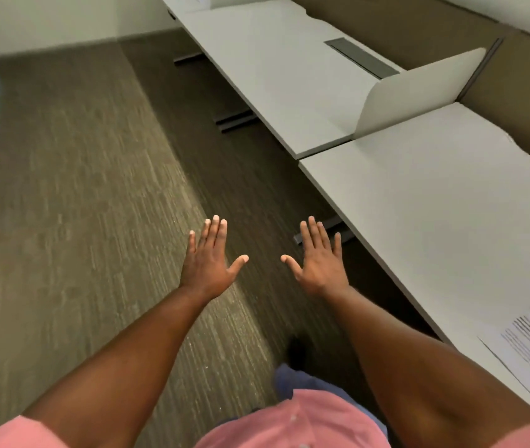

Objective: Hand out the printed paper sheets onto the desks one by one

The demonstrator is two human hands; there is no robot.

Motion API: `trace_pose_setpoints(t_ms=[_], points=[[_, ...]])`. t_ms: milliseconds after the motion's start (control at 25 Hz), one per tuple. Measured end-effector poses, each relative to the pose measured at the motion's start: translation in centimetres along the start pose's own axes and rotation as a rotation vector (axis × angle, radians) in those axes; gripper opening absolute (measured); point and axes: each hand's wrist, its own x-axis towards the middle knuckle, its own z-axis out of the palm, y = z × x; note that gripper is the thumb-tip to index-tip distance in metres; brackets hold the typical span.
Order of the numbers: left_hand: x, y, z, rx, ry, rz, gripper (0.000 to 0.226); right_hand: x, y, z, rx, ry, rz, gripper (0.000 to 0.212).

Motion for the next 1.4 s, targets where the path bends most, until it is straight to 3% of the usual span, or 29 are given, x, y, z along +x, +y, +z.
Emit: trace_pose_setpoints(t_ms=[240, 800, 1080, 1400], points=[[5.6, -7.3, -0.5, 0.010, 0.017, -0.142, 0.094, 12.1, -5.2, 1.7, -0.020, -0.046, -0.176, 0.090], [28.8, -24.7, -2.8, 0.088, 0.034, -0.440, 0.090, 46.5, -19.1, 0.4, -0.026, -0.185, -0.479, 0.090], [44.8, -37.3, -0.9, 0.038, 0.012, -0.449, 0.090, 65.1, -26.6, 2.0, -0.059, -0.212, -0.447, 0.089], [68.9, -52.3, -6.9, 0.055, 0.050, -0.293, 0.089, 88.4, -36.3, -3.0, -0.031, -0.109, -0.344, 0.090]])
